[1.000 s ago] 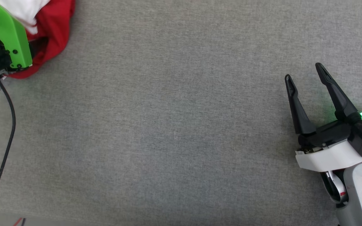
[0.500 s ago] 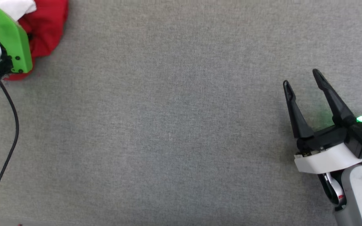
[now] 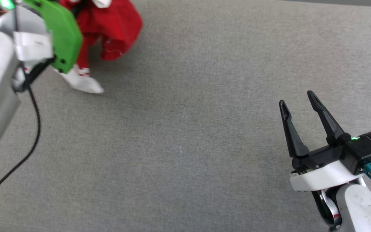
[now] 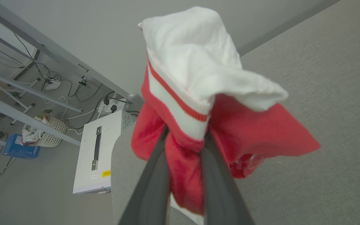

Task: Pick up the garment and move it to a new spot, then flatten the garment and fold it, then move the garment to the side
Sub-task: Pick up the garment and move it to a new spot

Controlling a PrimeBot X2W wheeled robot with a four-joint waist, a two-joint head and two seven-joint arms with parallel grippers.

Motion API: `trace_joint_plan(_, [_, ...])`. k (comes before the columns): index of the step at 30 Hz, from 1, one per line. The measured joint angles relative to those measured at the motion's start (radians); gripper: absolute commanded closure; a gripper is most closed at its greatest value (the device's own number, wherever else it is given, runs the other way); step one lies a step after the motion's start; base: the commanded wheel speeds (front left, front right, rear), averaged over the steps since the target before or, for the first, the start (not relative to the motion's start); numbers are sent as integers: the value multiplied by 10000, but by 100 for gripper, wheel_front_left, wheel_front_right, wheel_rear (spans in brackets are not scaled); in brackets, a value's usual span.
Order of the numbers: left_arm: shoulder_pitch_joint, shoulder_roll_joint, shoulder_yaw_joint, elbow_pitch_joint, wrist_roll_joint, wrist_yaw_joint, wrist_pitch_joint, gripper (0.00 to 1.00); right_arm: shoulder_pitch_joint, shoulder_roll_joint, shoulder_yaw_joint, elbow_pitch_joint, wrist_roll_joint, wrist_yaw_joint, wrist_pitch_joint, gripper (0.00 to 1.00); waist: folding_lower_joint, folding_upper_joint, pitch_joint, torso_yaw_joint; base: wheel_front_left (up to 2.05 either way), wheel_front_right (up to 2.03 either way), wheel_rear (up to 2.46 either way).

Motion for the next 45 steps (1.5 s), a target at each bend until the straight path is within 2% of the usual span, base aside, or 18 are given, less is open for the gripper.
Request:
trace_joint_plan(4, [-118, -569, -754, -784, 207, 0, -128, 100, 21, 161, -35, -19, 10, 0, 2, 0, 0, 0, -317, -269, 0, 0, 0])
trace_joint_plan(9, [-128, -2150, -1737, -991, 247, -2, -533, 100, 19, 349, -226, -58, 10, 0, 2, 0, 0, 0, -386, -775, 0, 0, 0])
trace_joint_plan(16, [-170, -4523, -3081, 491, 378, -2, -1524, 100, -189, 671, -1198, -374, -171, 0, 2, 0, 0, 0, -68, -1514, 0, 0, 0])
trace_joint_plan(21, [-78, -5812, -3916, 1831, 529, -4, -2102, 100, -337, 915, -1996, -731, -345, 0, 0, 0, 0, 1, 352, -1940, 0, 0, 0])
trace_joint_plan(26, [639, -6278, -4247, 2744, 648, -4, -2128, 100, -483, 1030, -2203, -821, -341, 0, 2, 0, 0, 0, 822, -2317, 0, 0, 0])
trace_joint_plan(31, [1403, -6389, -4073, 2629, 1298, 52, -1741, 100, -553, 1083, -2190, -786, -343, 0, 2, 0, 0, 0, 1157, -2589, 0, 0, 0])
trace_joint_plan(32, [1402, -6393, -4061, 2652, 1302, 52, -1848, 58, -553, 1085, -2184, -763, -359, 0, 0, 0, 0, 0, 1198, -2614, 0, 0, 0])
trace_joint_plan(33, [1367, -6404, -4071, 2685, 1306, 50, -2056, 0, -552, 1085, -2199, -709, -376, 0, 2, 0, 0, 0, 1199, -2614, 0, 0, 0])
trace_joint_plan(39, [1284, -6468, -4006, 3041, 1110, 8, -3969, 0, -418, 1106, -2242, -456, -470, 0, 0, 0, 0, 0, 906, -2505, 0, 0, 0])
trace_joint_plan(45, [1199, -6473, -3398, 2604, 915, 616, -5373, 0, 92, 1110, -2347, -274, -583, 0, 2, 0, 0, 0, 260, -2131, 0, 0, 0])
